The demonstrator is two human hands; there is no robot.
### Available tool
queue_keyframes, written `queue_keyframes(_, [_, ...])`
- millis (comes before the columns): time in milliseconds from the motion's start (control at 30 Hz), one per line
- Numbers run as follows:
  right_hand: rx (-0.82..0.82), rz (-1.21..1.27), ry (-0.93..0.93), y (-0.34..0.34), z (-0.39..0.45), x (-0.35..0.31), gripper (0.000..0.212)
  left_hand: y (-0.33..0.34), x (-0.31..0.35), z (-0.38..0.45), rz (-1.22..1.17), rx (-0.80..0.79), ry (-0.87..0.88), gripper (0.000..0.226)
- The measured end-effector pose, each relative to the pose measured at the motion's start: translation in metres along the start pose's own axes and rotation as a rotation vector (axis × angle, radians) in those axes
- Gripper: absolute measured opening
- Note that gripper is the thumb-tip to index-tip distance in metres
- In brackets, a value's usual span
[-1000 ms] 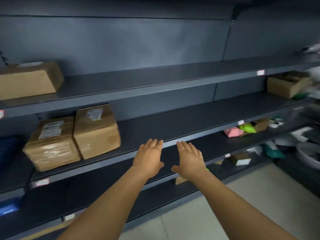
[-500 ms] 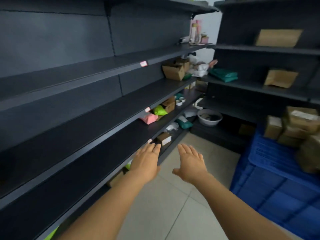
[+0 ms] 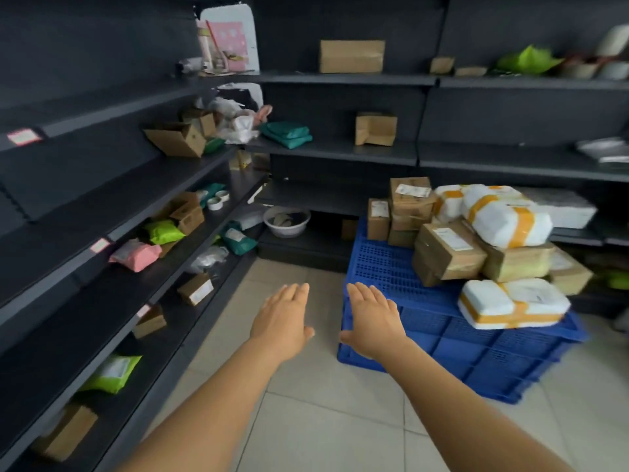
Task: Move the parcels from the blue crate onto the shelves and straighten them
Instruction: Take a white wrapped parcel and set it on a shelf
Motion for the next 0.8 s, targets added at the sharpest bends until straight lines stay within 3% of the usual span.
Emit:
queue_keyframes(500, [0.067, 0.055, 0.343, -0.046, 0.010, 0.219, 0.094, 0.037, 0.206, 0.123, -0.029, -0.048, 0.338, 0.079])
queue_keyframes(800, [0.179, 0.060, 0.494, -0.105, 0.082, 0.325, 0.090, 0.038, 0.304, 0.252, -0.043, -0.084, 0.508, 0.078])
Point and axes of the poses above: each hand's wrist, its own z-axis towards the middle knuckle, its own y-axis out of the palm, x = y × z, the point moved 10 cm from there along z, towards the middle knuckle, and after that the axes turned 4 degrees about -y, right-handed, at the moved point
